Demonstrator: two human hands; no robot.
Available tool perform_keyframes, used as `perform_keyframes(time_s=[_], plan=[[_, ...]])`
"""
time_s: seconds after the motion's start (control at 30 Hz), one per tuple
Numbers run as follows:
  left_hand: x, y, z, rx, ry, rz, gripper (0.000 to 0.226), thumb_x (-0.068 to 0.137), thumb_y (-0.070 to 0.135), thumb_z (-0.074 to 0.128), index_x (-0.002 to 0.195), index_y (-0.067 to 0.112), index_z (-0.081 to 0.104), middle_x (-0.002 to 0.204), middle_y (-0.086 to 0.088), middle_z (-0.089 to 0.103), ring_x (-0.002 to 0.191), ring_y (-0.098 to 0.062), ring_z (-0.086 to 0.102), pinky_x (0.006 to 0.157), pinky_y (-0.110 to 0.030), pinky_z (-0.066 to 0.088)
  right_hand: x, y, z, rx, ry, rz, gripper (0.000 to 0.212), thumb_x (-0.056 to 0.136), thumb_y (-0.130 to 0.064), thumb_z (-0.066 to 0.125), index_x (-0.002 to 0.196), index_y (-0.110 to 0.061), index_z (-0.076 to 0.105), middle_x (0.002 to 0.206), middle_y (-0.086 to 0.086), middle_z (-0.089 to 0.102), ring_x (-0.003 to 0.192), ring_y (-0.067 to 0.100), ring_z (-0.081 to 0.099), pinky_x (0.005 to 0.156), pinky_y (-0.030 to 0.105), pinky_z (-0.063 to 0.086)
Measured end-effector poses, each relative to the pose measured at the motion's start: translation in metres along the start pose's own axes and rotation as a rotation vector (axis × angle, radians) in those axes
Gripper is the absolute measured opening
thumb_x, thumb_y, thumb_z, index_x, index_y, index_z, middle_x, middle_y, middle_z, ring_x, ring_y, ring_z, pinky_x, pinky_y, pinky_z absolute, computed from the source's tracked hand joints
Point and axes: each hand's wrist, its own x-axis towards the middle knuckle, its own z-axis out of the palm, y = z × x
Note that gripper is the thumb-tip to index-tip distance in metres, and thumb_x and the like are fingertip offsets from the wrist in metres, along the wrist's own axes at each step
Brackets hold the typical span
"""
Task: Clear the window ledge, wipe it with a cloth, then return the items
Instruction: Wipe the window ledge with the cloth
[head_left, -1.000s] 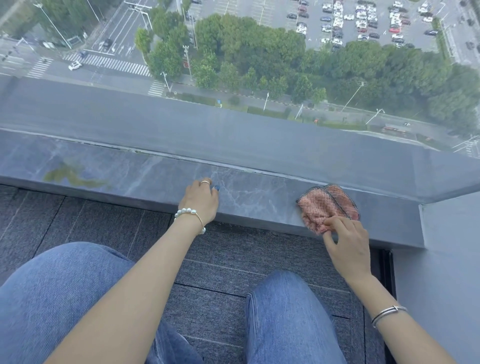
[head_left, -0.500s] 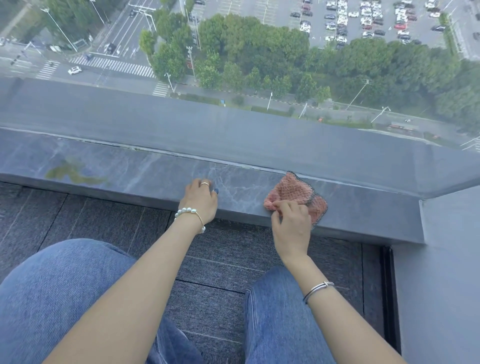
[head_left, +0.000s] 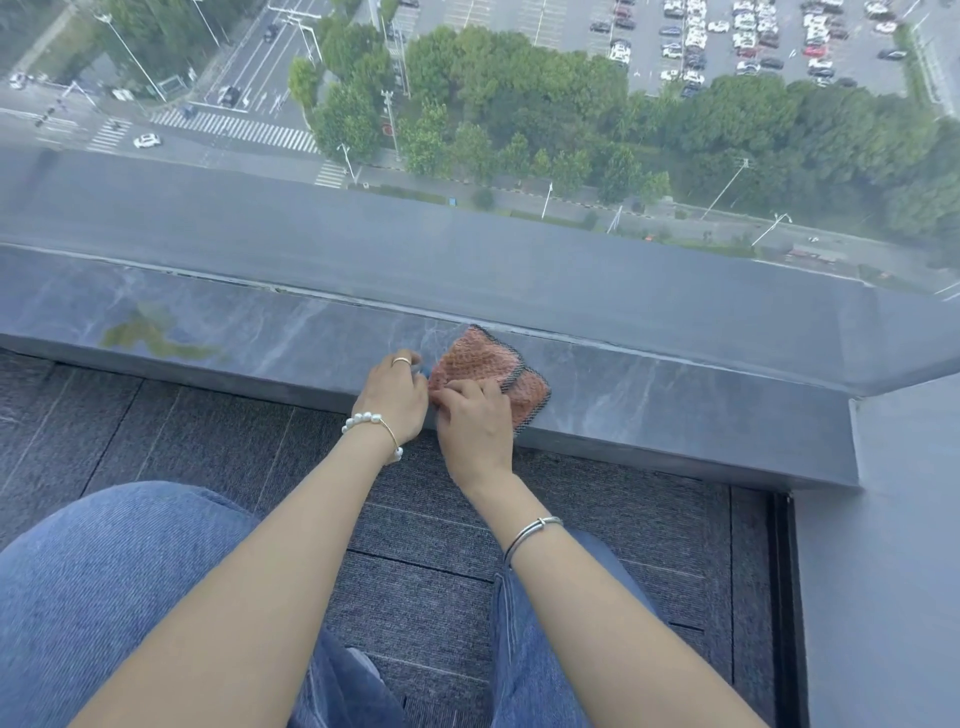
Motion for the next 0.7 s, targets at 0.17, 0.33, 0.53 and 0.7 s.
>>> perform_keyframes(time_s=[0.17, 0.33, 0.53, 0.7], plan=[[0.0, 0.0, 0.002, 0.044, -0.008, 0.015, 0.036, 0.097, 0.016, 0.036, 0.13, 0.005, 0.043, 0.138, -0.015, 0.045, 0.128, -0.03, 0.041, 0.104, -0.041, 0.036, -0.009, 0.027, -0.012, -0.105, -0.006, -0.157, 0.009, 0.076, -0.016, 0.068, 0.077, -0.018, 0.076, 0.086, -0.005, 0.073, 0.09, 0.025, 0.058, 0.07, 0.033, 0.041], [-0.004, 0.006, 0.002, 0.073, -0.022, 0.011, 0.037, 0.097, 0.019, 0.036, 0.131, 0.006, 0.043, 0.14, -0.013, 0.043, 0.128, -0.029, 0.041, 0.103, -0.043, 0.038, -0.017, 0.048, -0.027, -0.098, -0.024, -0.161, 0.007, 0.077, -0.014, 0.069, 0.081, -0.017, 0.075, 0.089, -0.005, 0.073, 0.094, 0.024, 0.06, 0.076, 0.036, 0.045], [-0.006, 0.002, 0.014, 0.117, -0.023, -0.013, 0.037, 0.098, 0.021, 0.037, 0.133, 0.01, 0.041, 0.14, -0.009, 0.044, 0.128, -0.027, 0.042, 0.101, -0.044, 0.041, -0.026, 0.075, -0.038, -0.039, -0.084, -0.119, 0.014, 0.082, -0.008, 0.06, 0.089, -0.011, 0.071, 0.093, 0.001, 0.071, 0.086, 0.025, 0.059, 0.077, 0.038, 0.05], [0.002, 0.0, 0.018, 0.168, -0.032, -0.032, 0.04, 0.097, 0.023, 0.038, 0.136, 0.013, 0.041, 0.141, -0.007, 0.046, 0.125, -0.028, 0.047, 0.102, -0.042, 0.042, -0.019, 0.08, -0.04, 0.056, -0.138, -0.097, 0.029, 0.085, -0.01, 0.058, 0.114, -0.01, 0.062, 0.112, 0.007, 0.062, 0.096, 0.026, 0.057, 0.08, 0.034, 0.05]])
